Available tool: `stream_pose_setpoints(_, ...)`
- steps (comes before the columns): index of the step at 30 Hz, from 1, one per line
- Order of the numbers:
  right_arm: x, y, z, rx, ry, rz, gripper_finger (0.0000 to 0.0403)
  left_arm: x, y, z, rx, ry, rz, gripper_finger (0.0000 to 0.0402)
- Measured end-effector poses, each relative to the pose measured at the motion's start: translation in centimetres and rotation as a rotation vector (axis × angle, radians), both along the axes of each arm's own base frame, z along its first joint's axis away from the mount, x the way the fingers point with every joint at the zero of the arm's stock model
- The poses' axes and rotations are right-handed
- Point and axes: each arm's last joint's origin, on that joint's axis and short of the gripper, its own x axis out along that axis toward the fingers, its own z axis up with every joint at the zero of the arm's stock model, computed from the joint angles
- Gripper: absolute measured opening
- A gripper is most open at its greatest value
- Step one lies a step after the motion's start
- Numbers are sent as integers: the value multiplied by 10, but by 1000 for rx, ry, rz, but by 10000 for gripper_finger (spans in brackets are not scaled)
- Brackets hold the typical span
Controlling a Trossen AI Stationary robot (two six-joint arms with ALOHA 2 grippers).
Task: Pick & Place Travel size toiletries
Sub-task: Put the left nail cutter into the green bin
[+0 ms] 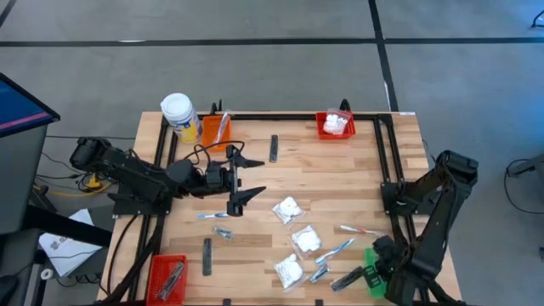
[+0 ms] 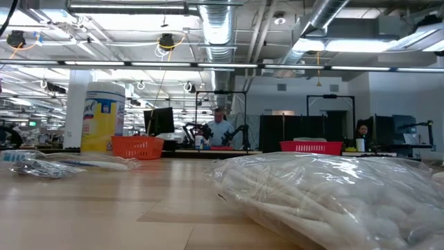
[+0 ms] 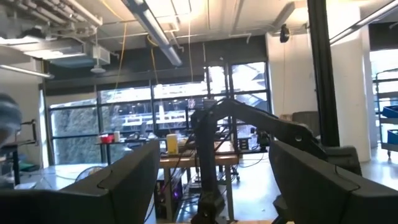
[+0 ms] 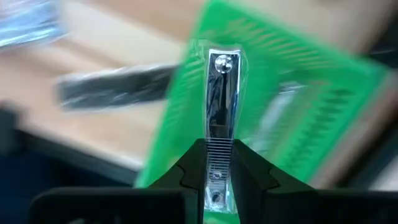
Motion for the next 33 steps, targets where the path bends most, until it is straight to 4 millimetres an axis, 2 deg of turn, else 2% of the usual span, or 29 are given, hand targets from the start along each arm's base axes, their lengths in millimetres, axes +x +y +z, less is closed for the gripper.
stream_pose_setpoints(8,10,8,-14,-27,124,-22,46,1,5,0,10,-6,-2,296)
stream_pose_setpoints(20,18,13,-37,-82,155,-38,46,1,4,1,6,-8,-12,296)
stream_pose_setpoints(27,17,10,-38,-124,198,-32,50,1,4,1,6,-8,-12,296)
stream_pose_setpoints(33,19,10,-39,-106,195,-22,69,1,4,1,6,-7,-12,296)
